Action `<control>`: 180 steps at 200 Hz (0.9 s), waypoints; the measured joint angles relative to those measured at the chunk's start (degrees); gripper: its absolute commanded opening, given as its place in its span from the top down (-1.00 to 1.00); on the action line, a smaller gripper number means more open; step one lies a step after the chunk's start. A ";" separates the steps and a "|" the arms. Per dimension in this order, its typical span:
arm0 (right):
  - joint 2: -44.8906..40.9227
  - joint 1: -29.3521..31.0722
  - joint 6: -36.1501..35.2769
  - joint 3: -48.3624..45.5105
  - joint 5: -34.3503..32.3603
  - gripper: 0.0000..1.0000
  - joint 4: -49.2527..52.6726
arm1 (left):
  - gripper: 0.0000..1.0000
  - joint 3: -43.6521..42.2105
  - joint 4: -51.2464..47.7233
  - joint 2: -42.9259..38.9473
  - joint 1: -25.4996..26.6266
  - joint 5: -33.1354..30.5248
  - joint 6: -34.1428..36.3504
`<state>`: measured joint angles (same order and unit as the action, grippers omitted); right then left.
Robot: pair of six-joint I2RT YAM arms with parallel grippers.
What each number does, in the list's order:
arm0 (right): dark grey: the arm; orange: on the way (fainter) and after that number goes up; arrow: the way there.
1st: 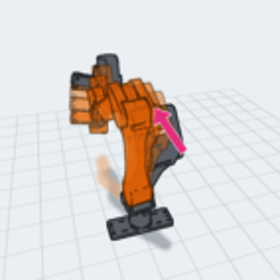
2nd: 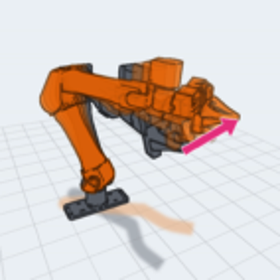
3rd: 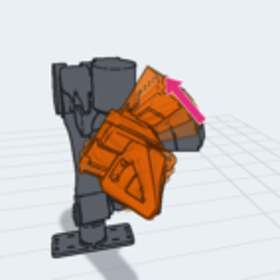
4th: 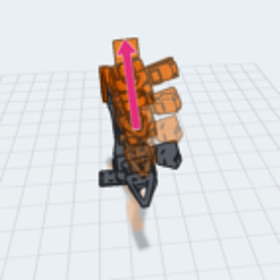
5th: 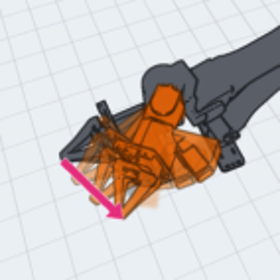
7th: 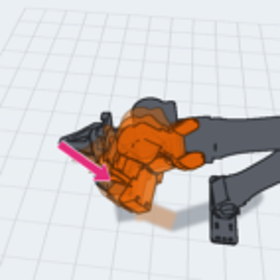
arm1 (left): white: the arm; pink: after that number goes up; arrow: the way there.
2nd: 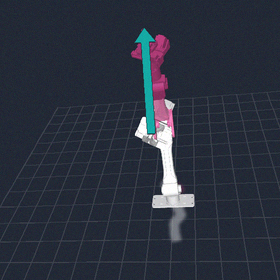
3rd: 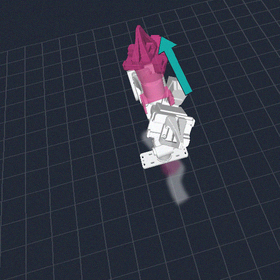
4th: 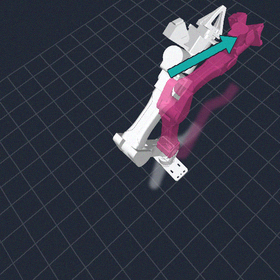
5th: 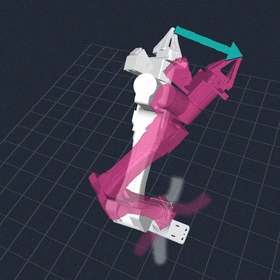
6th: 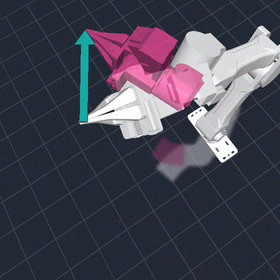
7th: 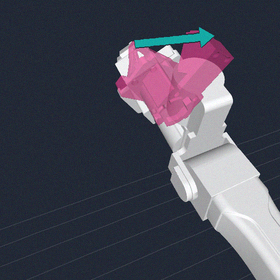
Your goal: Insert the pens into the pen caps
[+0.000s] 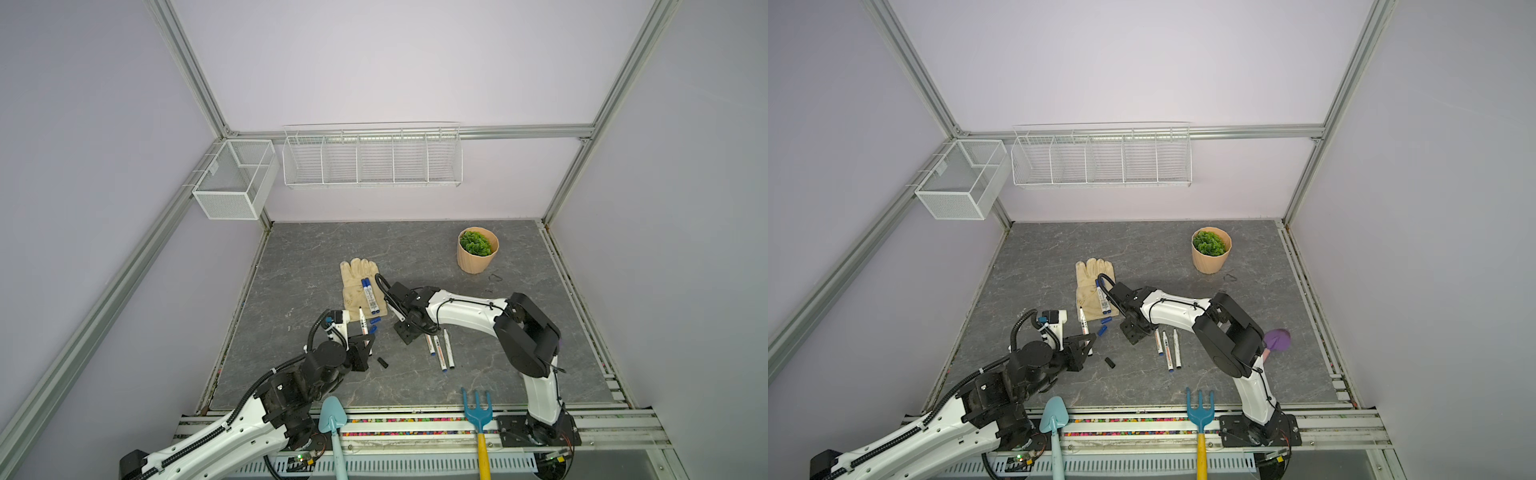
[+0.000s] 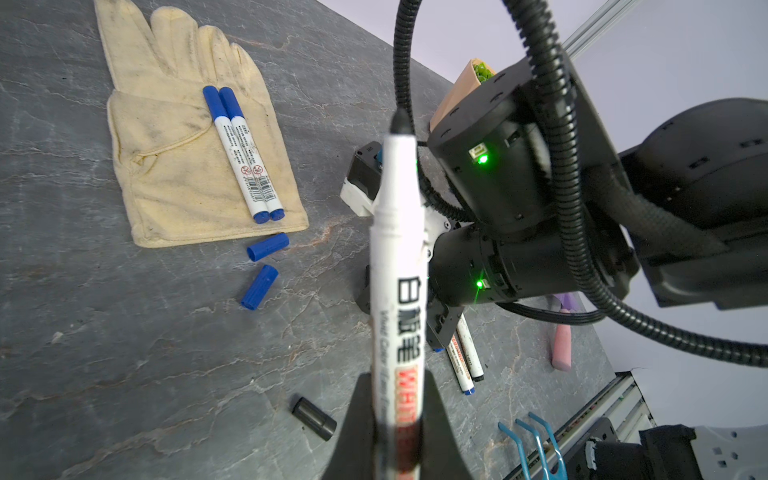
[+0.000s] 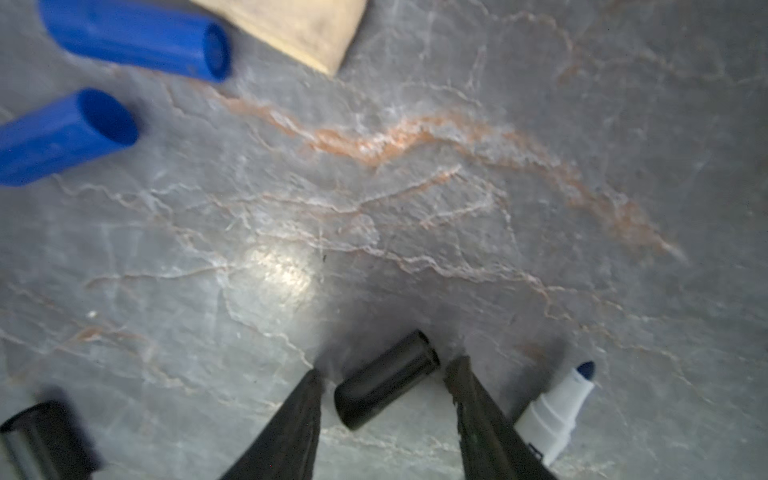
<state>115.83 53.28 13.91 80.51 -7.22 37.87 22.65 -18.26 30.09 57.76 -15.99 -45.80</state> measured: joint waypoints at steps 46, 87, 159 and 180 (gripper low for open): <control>1.53 -0.42 0.02 2.69 1.29 0.10 1.55 | 1.00 0.00 0.39 0.09 0.00 0.00 -0.02; 4.11 -0.42 -0.02 6.54 2.10 0.30 2.40 | 1.00 0.00 0.35 0.09 0.00 0.00 -0.02; 4.09 0.50 0.28 6.05 -0.92 0.85 2.05 | 1.00 -0.02 0.31 0.11 0.00 -0.02 0.00; 4.02 0.76 0.26 6.08 -1.25 0.86 1.92 | 1.00 0.00 0.28 0.66 0.00 0.00 0.22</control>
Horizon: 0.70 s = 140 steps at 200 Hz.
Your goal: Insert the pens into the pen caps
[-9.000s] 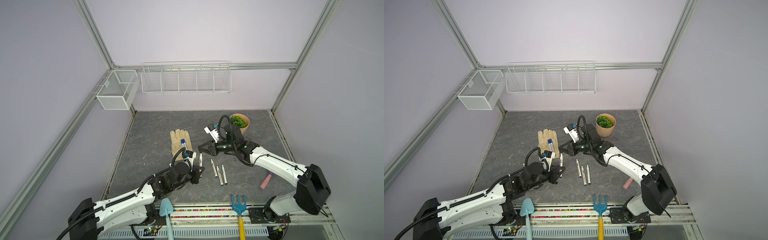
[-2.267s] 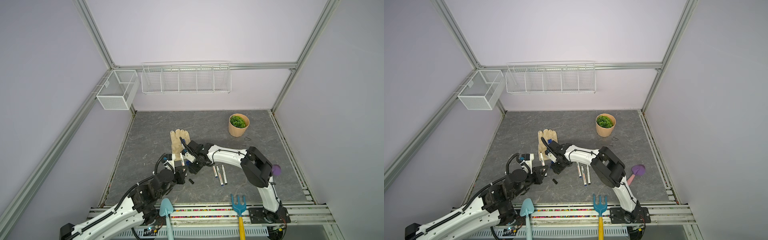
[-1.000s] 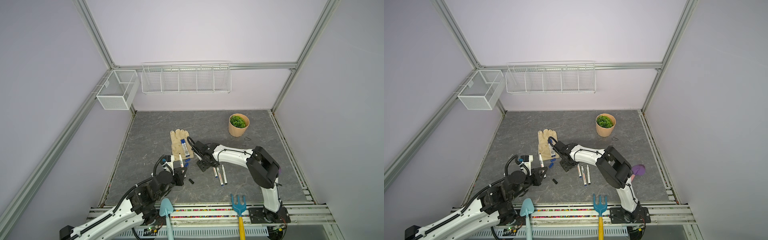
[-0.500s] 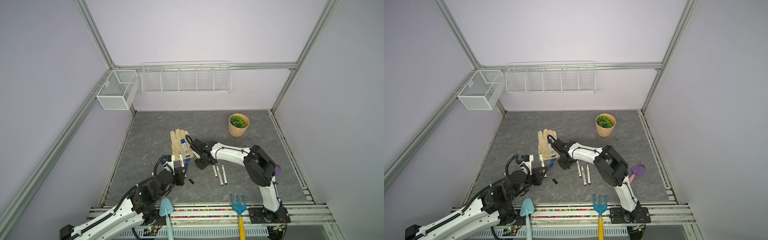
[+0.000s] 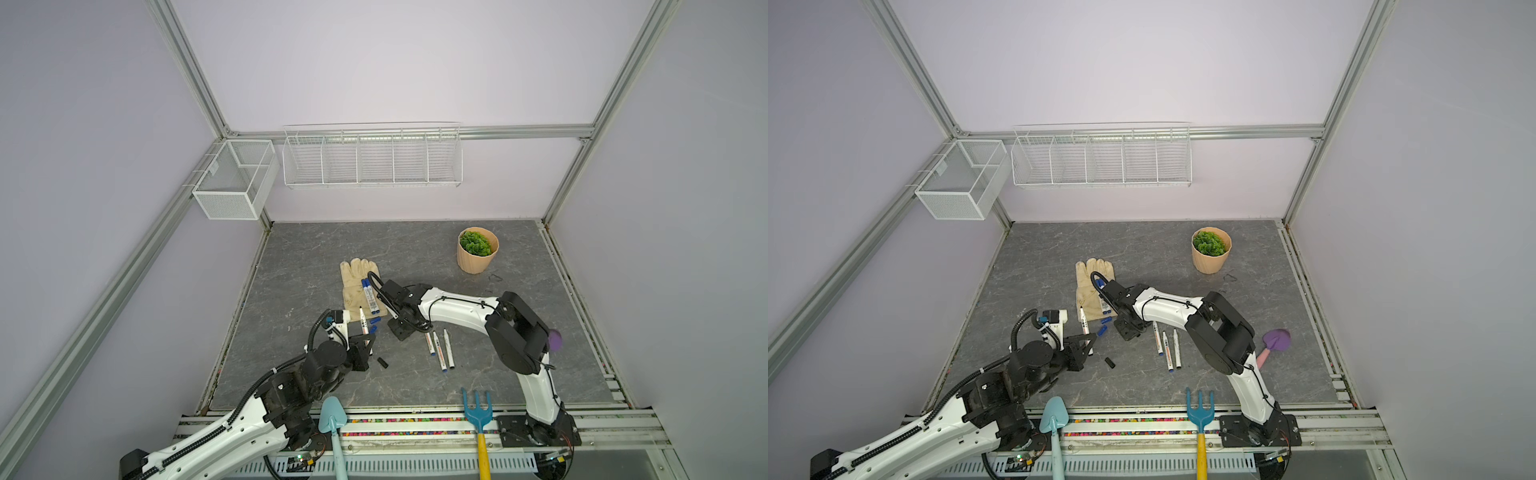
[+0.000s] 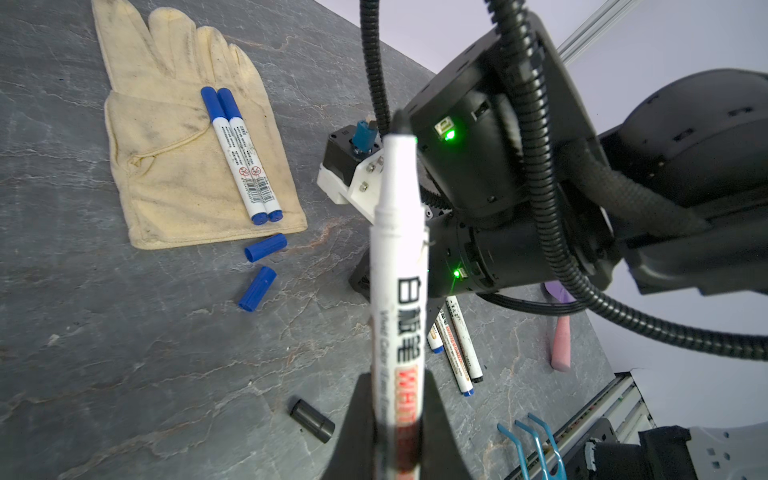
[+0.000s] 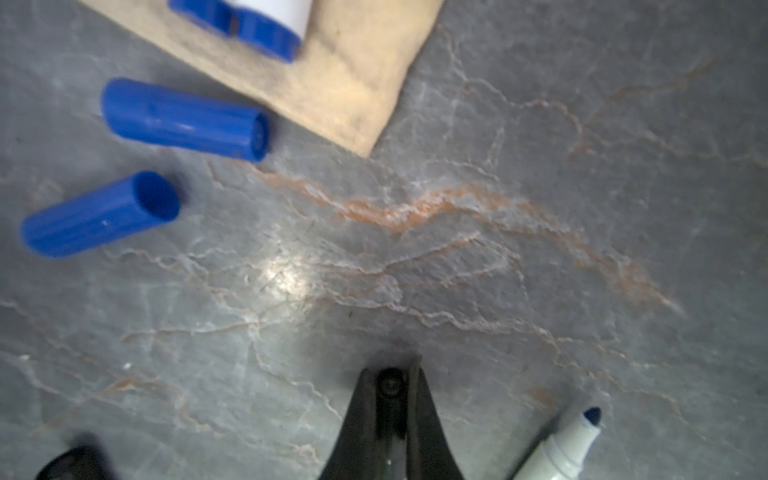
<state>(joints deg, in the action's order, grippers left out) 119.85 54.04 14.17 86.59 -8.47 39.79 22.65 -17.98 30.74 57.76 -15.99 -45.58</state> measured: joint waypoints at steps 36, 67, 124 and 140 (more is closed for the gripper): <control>-3.37 -0.96 1.38 -4.42 1.75 0.86 -3.76 | 1.00 0.00 -0.04 2.97 0.00 0.68 0.85; -19.32 -3.06 6.99 -16.81 1.60 0.86 -9.99 | 1.00 0.02 1.44 6.51 0.00 1.90 1.36; -40.22 -10.32 9.75 -21.55 7.91 0.86 -22.82 | 1.00 2.29 8.48 17.66 0.00 5.33 2.60; -42.23 -10.08 9.29 -23.78 10.82 0.86 -25.68 | 1.00 3.89 10.62 20.81 0.15 6.08 3.08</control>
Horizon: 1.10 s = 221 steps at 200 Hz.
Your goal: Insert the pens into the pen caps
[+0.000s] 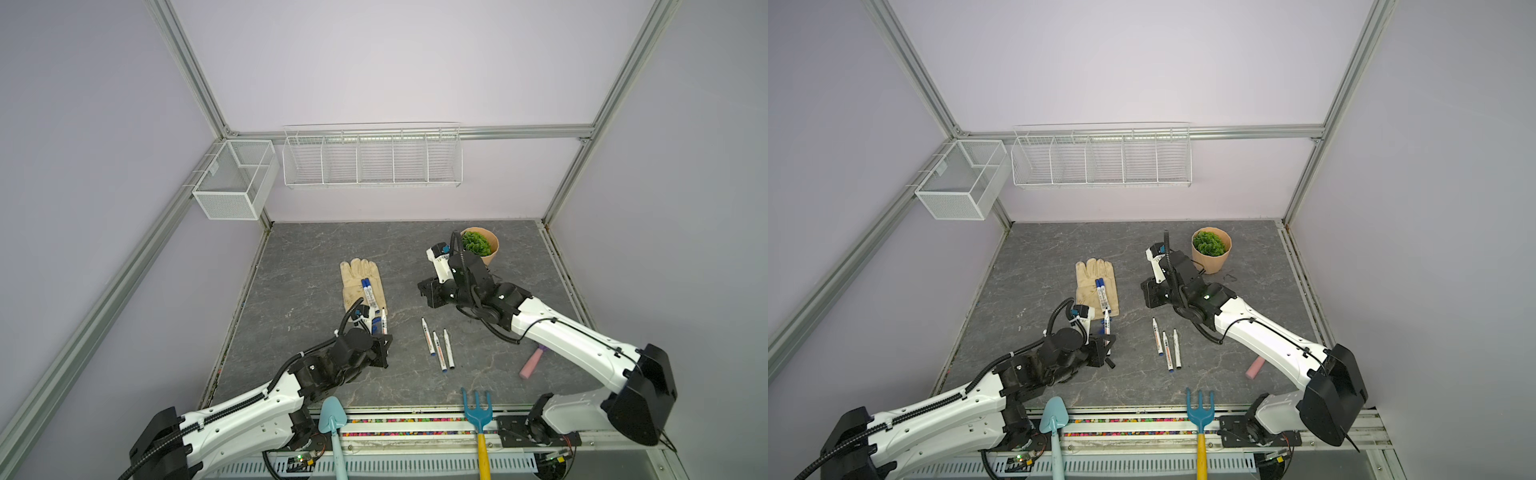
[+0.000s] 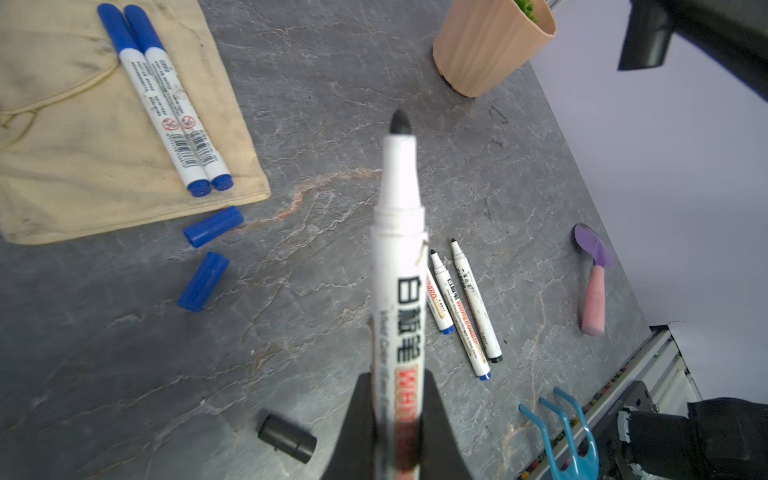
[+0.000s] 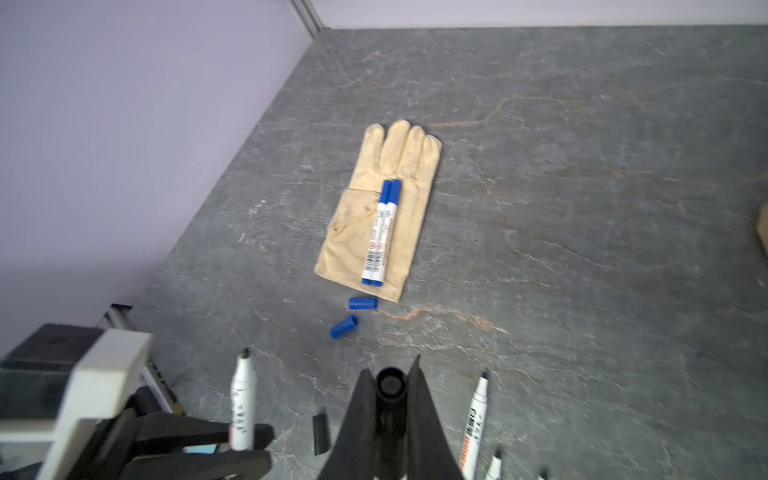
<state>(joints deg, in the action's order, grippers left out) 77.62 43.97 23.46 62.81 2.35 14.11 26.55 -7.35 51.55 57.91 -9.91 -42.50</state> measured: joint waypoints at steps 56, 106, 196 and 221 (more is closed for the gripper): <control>-1.57 0.00 1.22 -2.78 12.63 0.86 -6.86 | 1.00 3.56 6.16 6.27 1.92 2.56 1.86; 0.90 -0.07 3.23 -2.78 15.93 0.86 -10.12 | 1.00 3.58 7.58 7.21 3.10 3.34 2.34; 3.21 -0.35 4.48 -2.75 17.62 0.87 -10.80 | 1.00 3.58 7.45 6.40 3.23 2.64 2.27; 3.30 -0.35 5.33 -2.75 18.14 0.86 -11.76 | 1.00 3.58 7.48 6.43 3.23 2.67 2.27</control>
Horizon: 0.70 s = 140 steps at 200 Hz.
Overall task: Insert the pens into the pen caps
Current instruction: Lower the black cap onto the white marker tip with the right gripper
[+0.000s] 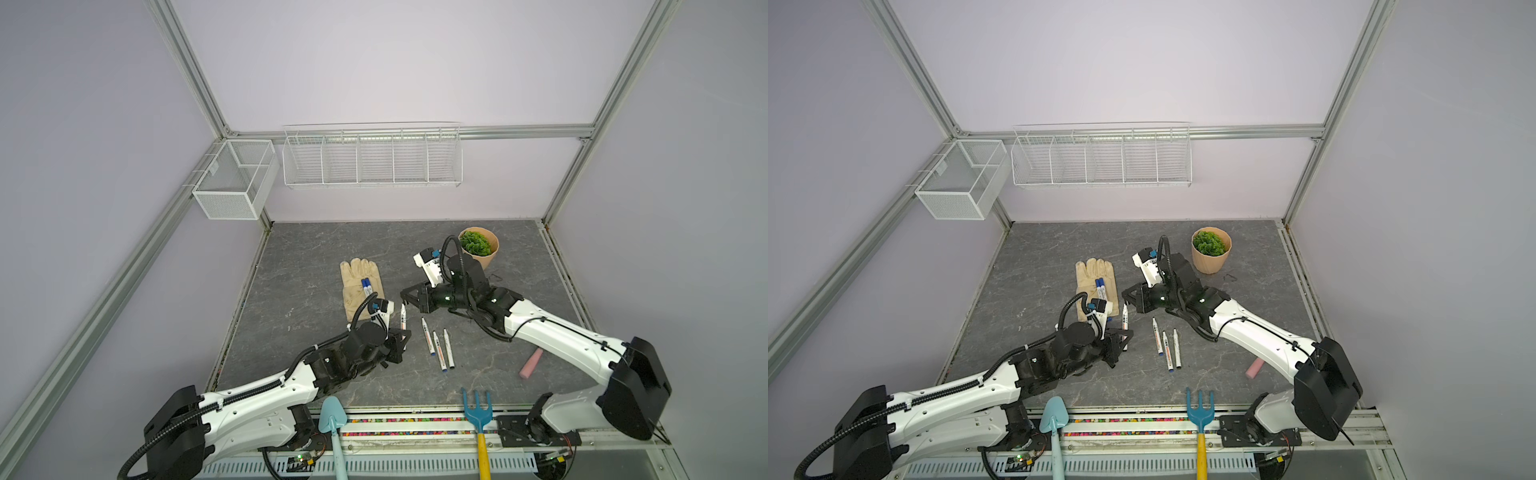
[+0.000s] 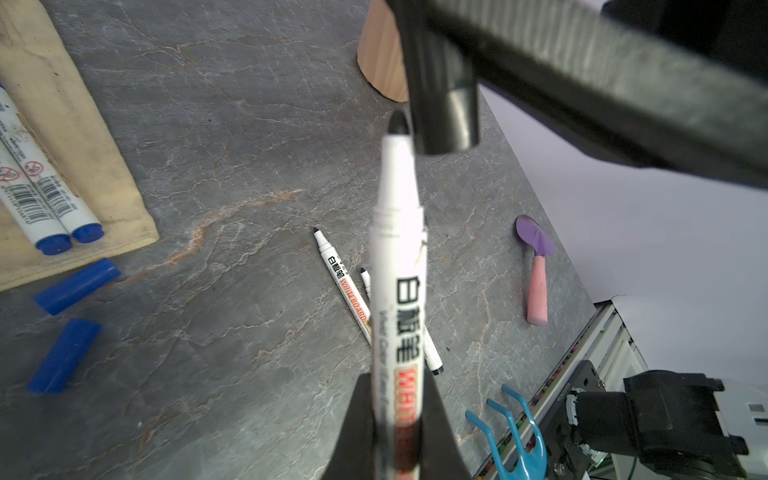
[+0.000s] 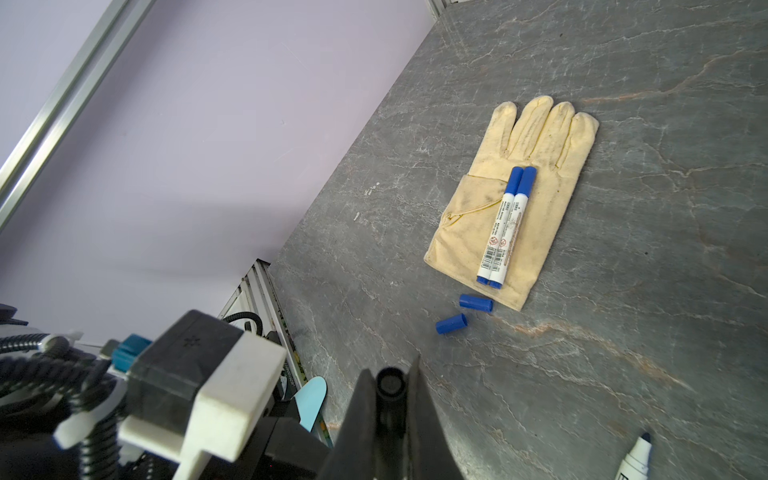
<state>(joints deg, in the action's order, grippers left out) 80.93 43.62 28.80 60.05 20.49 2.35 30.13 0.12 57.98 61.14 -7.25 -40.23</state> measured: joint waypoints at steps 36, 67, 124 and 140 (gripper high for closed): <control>0.15 -0.02 0.37 0.33 -0.07 0.86 -0.96 | 1.00 0.00 0.46 0.00 0.00 0.07 0.04; 0.74 -0.02 0.37 0.81 -0.11 0.86 -1.20 | 1.00 0.00 0.76 0.00 0.00 0.24 0.04; 0.76 -0.02 0.13 0.81 -0.59 0.86 -1.14 | 1.00 0.00 0.90 -0.02 0.00 0.24 0.04; 0.76 -0.02 -0.13 0.81 -1.18 0.86 -0.72 | 1.00 0.00 0.98 -0.17 0.00 0.22 0.04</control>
<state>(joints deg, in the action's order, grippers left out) 81.69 43.59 28.67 60.86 19.31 1.63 30.13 1.10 57.80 61.14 -7.03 -40.18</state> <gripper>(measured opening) 0.112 0.110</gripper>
